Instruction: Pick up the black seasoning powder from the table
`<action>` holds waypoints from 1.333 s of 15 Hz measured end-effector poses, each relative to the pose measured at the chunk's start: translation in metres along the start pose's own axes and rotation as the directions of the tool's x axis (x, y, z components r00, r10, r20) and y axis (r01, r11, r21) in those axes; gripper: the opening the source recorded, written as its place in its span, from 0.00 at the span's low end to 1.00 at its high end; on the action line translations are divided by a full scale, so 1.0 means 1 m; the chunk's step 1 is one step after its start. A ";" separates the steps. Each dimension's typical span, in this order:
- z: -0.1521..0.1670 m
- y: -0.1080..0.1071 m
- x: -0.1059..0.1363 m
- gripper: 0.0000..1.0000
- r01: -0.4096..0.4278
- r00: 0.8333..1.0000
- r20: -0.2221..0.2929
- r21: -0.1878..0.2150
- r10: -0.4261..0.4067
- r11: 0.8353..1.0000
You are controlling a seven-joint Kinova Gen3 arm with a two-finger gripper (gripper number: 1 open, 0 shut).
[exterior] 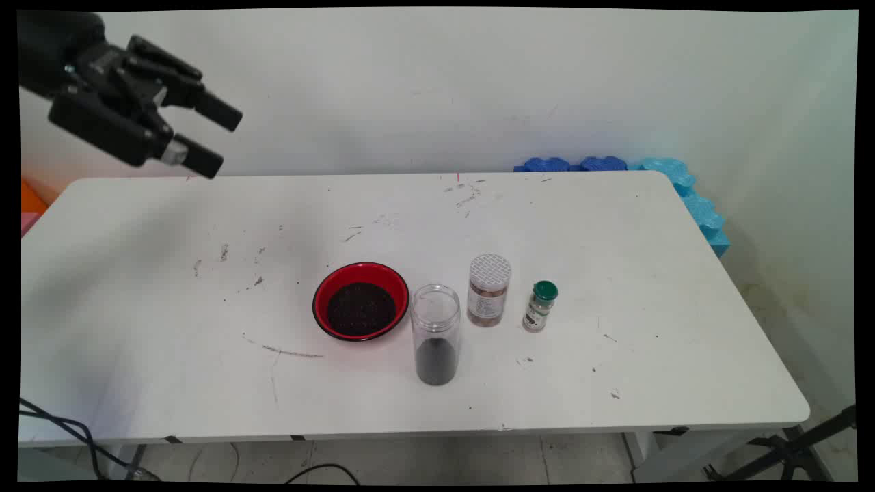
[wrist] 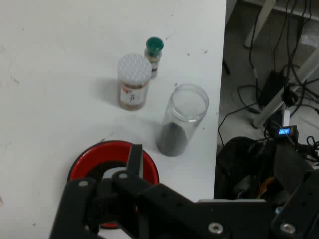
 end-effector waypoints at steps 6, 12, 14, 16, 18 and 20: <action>0.016 0.009 -0.029 1.00 0.035 0.999 0.018 0.019 -0.036 0.999; 0.045 0.019 -0.055 1.00 0.065 0.997 0.031 0.037 -0.066 0.997; 0.059 0.024 -0.065 1.00 0.072 0.997 0.034 0.035 -0.073 0.997; 0.076 0.028 -0.074 1.00 0.073 0.997 0.036 0.026 -0.074 0.997; 0.094 0.031 -0.083 1.00 0.075 0.997 0.036 0.019 -0.075 0.997; 0.110 0.032 -0.089 1.00 0.074 0.997 0.034 0.014 -0.075 0.997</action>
